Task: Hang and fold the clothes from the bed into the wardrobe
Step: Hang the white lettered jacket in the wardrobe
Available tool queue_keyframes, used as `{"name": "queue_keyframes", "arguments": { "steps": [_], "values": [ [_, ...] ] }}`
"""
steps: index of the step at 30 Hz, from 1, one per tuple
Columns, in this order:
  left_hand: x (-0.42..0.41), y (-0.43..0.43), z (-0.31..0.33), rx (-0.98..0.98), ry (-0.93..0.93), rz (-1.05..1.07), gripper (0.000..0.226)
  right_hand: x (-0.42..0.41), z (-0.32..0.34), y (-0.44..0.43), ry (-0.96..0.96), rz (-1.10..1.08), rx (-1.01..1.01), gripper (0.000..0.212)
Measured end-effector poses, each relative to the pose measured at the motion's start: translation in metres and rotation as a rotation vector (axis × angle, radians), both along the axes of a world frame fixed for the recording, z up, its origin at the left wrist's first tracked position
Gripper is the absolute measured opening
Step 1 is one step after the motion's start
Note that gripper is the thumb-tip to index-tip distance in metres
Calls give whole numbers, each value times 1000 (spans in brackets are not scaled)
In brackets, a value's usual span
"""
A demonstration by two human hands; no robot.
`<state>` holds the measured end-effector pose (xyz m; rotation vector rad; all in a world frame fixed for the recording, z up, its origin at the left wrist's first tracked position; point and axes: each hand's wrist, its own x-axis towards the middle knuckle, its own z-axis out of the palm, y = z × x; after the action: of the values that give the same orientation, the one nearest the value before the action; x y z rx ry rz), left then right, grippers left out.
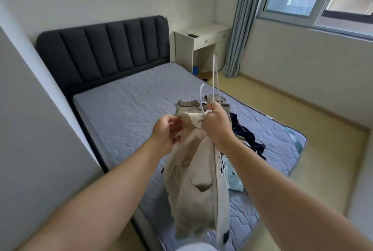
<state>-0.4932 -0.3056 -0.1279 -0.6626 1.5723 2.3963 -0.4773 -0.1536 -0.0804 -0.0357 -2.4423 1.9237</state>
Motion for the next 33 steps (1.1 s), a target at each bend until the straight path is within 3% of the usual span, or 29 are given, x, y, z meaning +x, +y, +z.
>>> {"name": "queue_keyframes", "arguments": {
  "steps": [1, 3, 6, 8, 11, 15, 18, 21, 24, 28, 33],
  "values": [
    [2, 1, -9, -3, -11, 3, 23, 0, 6, 0, 14, 43, -16, 20],
    [5, 3, -28, -195, 21, -51, 28, 0, 15, 1, 12, 144, -33, 16],
    [14, 10, -56, -565, 102, -311, 23, 0, 22, 4, -83, 255, -50, 37],
    [21, 18, -74, -718, 93, -490, 19, 0, 25, 5, -94, 289, 53, 50],
    [25, 22, -99, -777, 11, -525, 21, -1, 26, 10, -23, 271, 172, 45],
    [18, 23, -114, -961, 0, -549, 16, -6, 23, 20, -22, 172, 117, 28],
    [13, 22, -115, -926, 26, -508, 7, -7, 25, 29, -24, 193, -19, 34],
    [7, 18, -115, -961, 85, -560, 21, -6, 31, 37, -10, 203, -82, 37],
    [1, 20, -115, -1015, -1, -587, 24, -6, 40, 45, 3, 188, -111, 25],
    [-4, 18, -121, -864, -182, -430, 29, -8, 53, 66, 22, 84, -120, 30],
    [-19, 5, -111, -672, -187, -184, 39, -11, 46, 100, -12, -96, 23, 33]
  ]
}}
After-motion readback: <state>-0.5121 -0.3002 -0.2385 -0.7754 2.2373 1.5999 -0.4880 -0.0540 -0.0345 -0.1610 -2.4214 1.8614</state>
